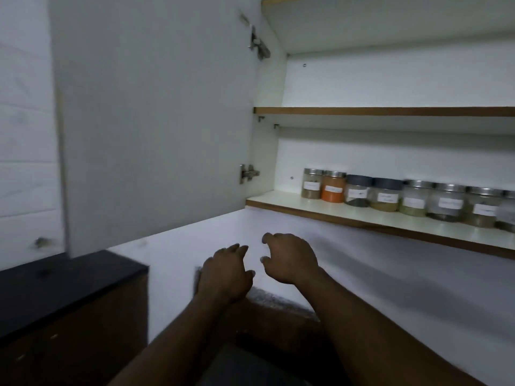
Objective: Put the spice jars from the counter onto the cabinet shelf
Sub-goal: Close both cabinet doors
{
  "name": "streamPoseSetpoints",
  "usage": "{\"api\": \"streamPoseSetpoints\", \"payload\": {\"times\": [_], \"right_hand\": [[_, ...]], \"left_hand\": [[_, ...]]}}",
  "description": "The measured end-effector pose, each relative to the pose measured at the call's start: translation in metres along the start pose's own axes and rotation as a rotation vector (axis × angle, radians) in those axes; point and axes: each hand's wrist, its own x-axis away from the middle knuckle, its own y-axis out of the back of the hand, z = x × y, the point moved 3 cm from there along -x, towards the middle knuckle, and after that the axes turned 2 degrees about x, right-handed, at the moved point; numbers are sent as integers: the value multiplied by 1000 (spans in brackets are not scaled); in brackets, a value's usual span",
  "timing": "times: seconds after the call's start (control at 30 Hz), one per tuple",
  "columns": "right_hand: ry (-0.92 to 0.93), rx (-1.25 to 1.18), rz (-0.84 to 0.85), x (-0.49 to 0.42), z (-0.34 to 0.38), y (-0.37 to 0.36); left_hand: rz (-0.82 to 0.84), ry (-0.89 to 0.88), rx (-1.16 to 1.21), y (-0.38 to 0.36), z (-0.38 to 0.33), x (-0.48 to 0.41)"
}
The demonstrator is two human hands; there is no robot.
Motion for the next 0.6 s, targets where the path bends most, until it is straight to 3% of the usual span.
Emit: {"api": "streamPoseSetpoints", "payload": {"times": [0.3,0.43,0.5,0.6], "right_hand": [[724,37,-344,27,215,84],[988,78,-578,45,272,114],[1082,43,-693,51,290,120],[1090,172,-728,46,325,129]], "left_hand": [[-636,558,461,120,103,125],[-755,747,582,144,132,157],[-757,766,571,151,137,162],[-831,607,426,178,157,163]]}}
